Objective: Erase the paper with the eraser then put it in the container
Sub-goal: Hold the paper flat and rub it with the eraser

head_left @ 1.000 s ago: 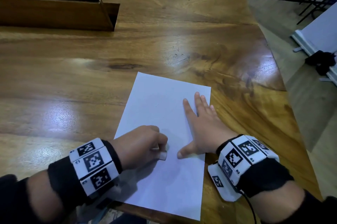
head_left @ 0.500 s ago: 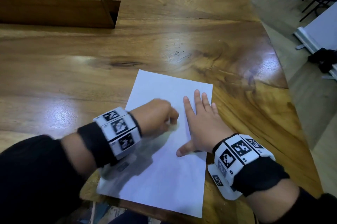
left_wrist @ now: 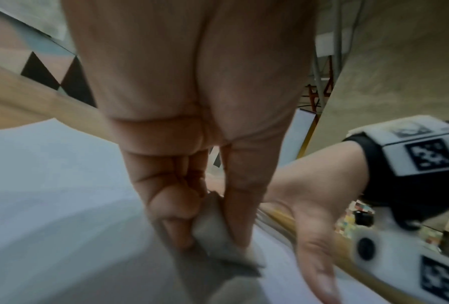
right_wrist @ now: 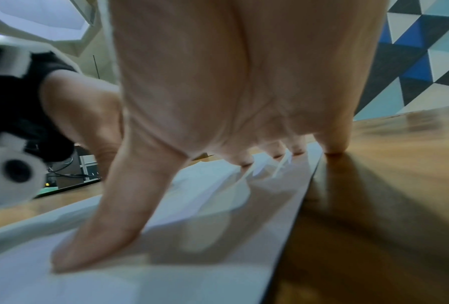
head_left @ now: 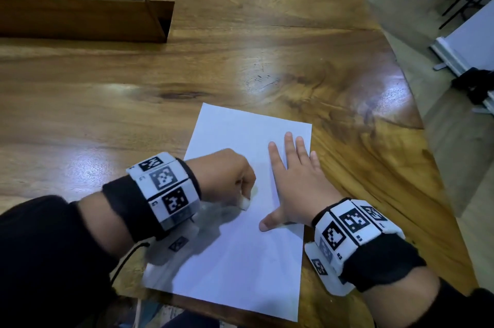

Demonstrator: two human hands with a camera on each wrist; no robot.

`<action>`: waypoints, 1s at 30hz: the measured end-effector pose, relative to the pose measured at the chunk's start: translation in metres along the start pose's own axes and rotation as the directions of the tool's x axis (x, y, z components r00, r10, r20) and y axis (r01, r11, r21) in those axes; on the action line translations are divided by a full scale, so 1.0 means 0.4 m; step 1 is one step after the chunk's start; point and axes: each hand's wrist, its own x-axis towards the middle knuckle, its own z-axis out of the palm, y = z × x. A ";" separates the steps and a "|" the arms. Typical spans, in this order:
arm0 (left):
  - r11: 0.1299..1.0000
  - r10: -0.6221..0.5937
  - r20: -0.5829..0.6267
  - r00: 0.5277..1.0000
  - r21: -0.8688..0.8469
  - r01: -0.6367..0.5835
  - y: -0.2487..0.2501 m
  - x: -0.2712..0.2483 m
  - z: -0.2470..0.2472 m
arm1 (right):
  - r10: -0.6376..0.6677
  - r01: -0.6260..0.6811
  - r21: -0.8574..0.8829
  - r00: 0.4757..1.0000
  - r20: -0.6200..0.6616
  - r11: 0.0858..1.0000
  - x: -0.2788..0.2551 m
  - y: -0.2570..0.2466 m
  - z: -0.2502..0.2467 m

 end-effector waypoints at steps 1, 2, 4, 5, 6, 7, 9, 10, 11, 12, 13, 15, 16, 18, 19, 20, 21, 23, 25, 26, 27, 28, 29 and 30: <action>1.000 0.004 -0.059 0.998 0.004 -0.004 -0.001 0.015 -0.009 | 0.001 -0.001 -0.002 1.000 0.000 1.000 0.000 -0.001 0.000; 1.000 -0.002 -0.153 0.988 0.002 0.003 -0.002 0.031 -0.015 | 0.002 -0.002 -0.006 1.000 -0.001 1.000 0.000 -0.001 0.000; 0.999 -0.034 -0.300 0.953 0.000 0.035 -0.005 0.046 -0.010 | 0.005 -0.005 -0.010 1.000 -0.001 1.000 -0.002 -0.002 -0.001; 0.999 -0.035 -0.307 0.951 0.009 0.039 -0.010 0.043 0.001 | 0.004 -0.004 -0.012 1.000 0.001 1.000 -0.003 -0.002 -0.002; 0.999 -0.024 -0.259 0.966 0.023 0.031 -0.014 0.032 0.013 | 0.004 -0.004 -0.009 1.000 0.004 1.000 -0.003 -0.002 -0.004; 0.999 -0.009 -0.173 0.985 0.032 0.014 -0.018 0.016 0.024 | 0.003 -0.003 -0.004 1.000 0.007 1.000 -0.003 -0.003 -0.004; 1.000 0.013 -0.006 1.000 0.018 -0.013 -0.018 -0.008 0.029 | 0.005 -0.005 0.000 1.000 0.012 1.000 -0.003 -0.003 -0.006; 1.000 0.015 0.015 1.000 0.012 -0.015 -0.015 -0.010 0.018 | 0.007 -0.007 -0.002 1.000 0.012 1.000 -0.002 -0.005 -0.006; 1.000 0.014 -0.013 1.000 0.016 -0.014 -0.013 0.000 0.006 | 0.011 -0.011 -0.006 1.000 0.014 1.000 -0.002 -0.006 -0.005; 1.000 0.007 -0.090 0.996 0.015 -0.006 -0.012 0.017 -0.007 | 0.013 -0.013 -0.010 1.000 0.013 1.000 -0.001 -0.006 -0.005; 1.000 -0.012 -0.192 0.981 0.006 0.014 -0.013 0.036 -0.017 | 0.014 -0.014 -0.013 1.000 0.011 1.000 -0.002 -0.005 -0.005; 0.998 -0.064 -0.330 0.942 -0.033 0.056 -0.014 0.054 -0.023 | 0.013 -0.013 -0.015 1.000 0.008 1.000 -0.002 -0.006 -0.004; 0.997 -0.074 -0.339 0.938 -0.037 0.066 -0.015 0.049 -0.016 | 0.012 -0.012 -0.014 1.000 0.009 1.000 -0.002 -0.006 -0.004; 0.999 -0.040 -0.248 0.968 0.005 0.042 -0.021 0.016 0.016 | 0.011 -0.011 -0.007 1.000 0.010 1.000 -0.003 -0.006 -0.004; 1.000 -0.007 -0.165 0.986 0.026 0.011 -0.022 -0.008 0.031 | 0.011 -0.011 -0.001 1.000 0.011 1.000 -0.002 -0.006 -0.004; 0.999 0.017 -0.079 0.997 0.037 -0.014 -0.023 -0.028 0.043 | 0.011 -0.011 0.002 1.000 0.013 1.000 -0.002 -0.006 -0.004; 0.999 0.021 -0.008 1.000 0.029 -0.021 -0.025 -0.037 0.044 | 0.012 -0.012 0.002 1.000 0.014 1.000 -0.003 -0.006 -0.004; 1.000 0.010 0.011 1.000 0.025 -0.010 -0.026 -0.022 0.017 | 0.011 -0.011 -0.003 1.000 0.012 1.000 -0.003 -0.006 -0.004; 0.999 -0.013 -0.138 0.990 0.030 0.017 -0.023 0.019 -0.009 | 0.011 -0.011 -0.010 1.000 0.009 1.000 -0.002 -0.007 -0.005; 0.999 -0.033 -0.236 0.971 0.024 0.040 -0.020 0.033 -0.013 | 0.012 -0.012 -0.010 1.000 0.009 1.000 -0.002 -0.007 -0.004; 0.998 -0.054 -0.314 0.948 0.014 0.062 -0.017 0.038 -0.009 | 0.013 -0.012 -0.009 1.000 0.010 1.000 -0.002 -0.007 -0.004; 0.998 -0.059 -0.356 0.933 0.011 0.067 -0.016 0.034 0.003 | 0.013 -0.012 -0.007 1.000 0.011 1.000 -0.002 -0.007 -0.005; 0.998 -0.045 -0.351 0.935 0.019 0.055 -0.018 0.018 0.020 | 0.012 -0.012 -0.004 1.000 0.013 1.000 -0.003 -0.006 -0.005; 0.999 -0.022 -0.302 0.953 0.025 0.031 -0.022 -0.003 0.039 | 0.011 -0.011 0.001 1.000 0.013 1.000 -0.003 -0.006 -0.005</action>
